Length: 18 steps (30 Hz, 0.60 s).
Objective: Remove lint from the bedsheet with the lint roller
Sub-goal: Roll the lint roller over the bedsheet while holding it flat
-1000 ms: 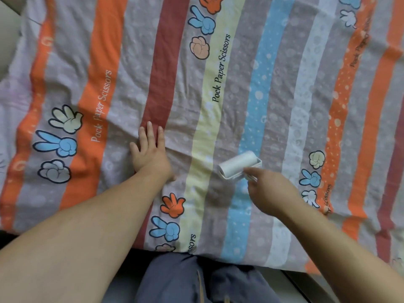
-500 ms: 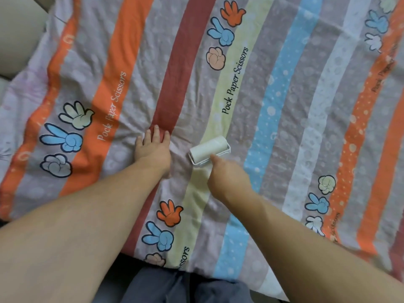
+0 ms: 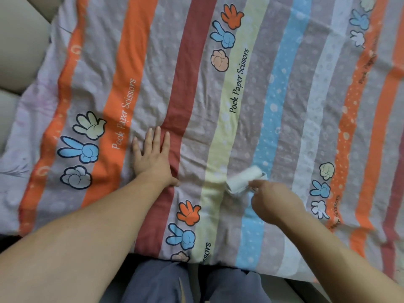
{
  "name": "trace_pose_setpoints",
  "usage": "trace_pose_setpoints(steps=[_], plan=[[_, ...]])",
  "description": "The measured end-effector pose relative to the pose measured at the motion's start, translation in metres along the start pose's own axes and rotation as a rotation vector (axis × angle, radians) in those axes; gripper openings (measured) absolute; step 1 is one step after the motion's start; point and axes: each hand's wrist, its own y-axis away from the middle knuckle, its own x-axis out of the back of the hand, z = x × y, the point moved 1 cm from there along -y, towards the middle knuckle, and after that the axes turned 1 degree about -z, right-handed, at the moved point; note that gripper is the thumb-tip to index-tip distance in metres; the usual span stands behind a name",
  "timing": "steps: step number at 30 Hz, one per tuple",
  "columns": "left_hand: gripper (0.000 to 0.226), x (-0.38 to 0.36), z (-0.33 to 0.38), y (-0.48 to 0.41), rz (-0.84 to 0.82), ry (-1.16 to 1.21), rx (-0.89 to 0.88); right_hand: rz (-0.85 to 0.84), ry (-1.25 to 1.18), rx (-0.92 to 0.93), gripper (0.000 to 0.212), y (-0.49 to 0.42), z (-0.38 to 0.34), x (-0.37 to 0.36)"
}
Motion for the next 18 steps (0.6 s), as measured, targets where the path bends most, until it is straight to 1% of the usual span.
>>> trace_pose_setpoints(steps=[4, 7, 9, 12, 15, 18], plan=[[0.157, 0.004, -0.020, 0.001, 0.009, 0.009, 0.045, 0.217, -0.219, 0.131, 0.043, -0.008, -0.047, 0.032], [0.151, 0.009, -0.027, 0.001, 0.029, 0.026, 0.023, 0.288, -0.394, 0.210, 0.048, -0.034, -0.092, 0.044], [0.145, 0.010, -0.034, -0.001, 0.045, 0.060, -0.015, 0.291, -0.448, 0.237, 0.051, -0.054, -0.120, 0.045], [0.140, 0.006, -0.046, -0.005, 0.055, 0.096, -0.057, 0.312, -0.450, 0.237, 0.056, -0.072, -0.144, 0.036], [0.141, 0.001, -0.049, -0.010, 0.055, 0.101, -0.087, 0.283, -0.360, 0.199, 0.058, -0.074, -0.138, 0.014], [0.146, -0.003, -0.047, -0.013, 0.046, 0.101, -0.090, 0.175, -0.274, 0.141, 0.060, -0.059, -0.116, -0.012]])
